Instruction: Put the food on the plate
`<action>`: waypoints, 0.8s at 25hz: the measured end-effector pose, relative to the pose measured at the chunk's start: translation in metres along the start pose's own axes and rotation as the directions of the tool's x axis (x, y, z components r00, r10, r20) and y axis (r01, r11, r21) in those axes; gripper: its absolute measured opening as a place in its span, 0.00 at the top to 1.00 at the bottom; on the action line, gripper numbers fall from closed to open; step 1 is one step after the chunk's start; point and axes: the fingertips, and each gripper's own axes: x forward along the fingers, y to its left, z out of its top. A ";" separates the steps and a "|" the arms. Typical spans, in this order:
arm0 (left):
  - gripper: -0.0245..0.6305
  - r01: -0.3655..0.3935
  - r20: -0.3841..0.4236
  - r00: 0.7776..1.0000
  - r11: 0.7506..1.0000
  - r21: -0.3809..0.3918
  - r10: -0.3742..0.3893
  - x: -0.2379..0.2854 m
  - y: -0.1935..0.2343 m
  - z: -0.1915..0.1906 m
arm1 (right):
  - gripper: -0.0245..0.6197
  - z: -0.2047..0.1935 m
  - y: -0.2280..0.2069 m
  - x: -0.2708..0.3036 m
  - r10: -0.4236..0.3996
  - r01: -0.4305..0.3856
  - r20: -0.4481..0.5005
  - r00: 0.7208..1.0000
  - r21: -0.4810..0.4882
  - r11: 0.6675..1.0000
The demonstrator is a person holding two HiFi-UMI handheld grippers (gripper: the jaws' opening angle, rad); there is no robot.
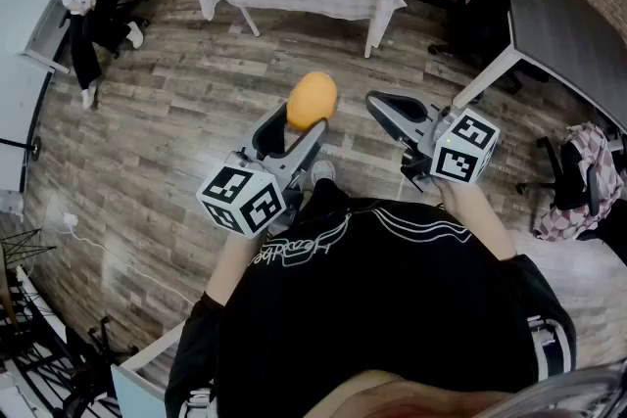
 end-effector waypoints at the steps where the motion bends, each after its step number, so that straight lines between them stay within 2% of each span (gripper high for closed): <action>1: 0.53 -0.002 0.001 1.000 1.000 0.002 0.002 0.000 -0.001 0.000 | 0.97 0.000 0.001 -0.001 0.002 -0.002 -0.001 1.000 -0.002 1.000; 11: 0.53 -0.017 0.001 1.000 1.000 0.022 0.017 -0.002 -0.003 0.007 | 0.97 0.009 0.003 0.001 0.018 -0.017 0.015 1.000 -0.013 1.000; 20: 0.53 -0.036 0.009 0.999 0.999 0.013 0.036 0.005 0.018 0.014 | 0.97 0.017 -0.011 0.021 0.031 -0.031 0.025 0.999 -0.003 1.000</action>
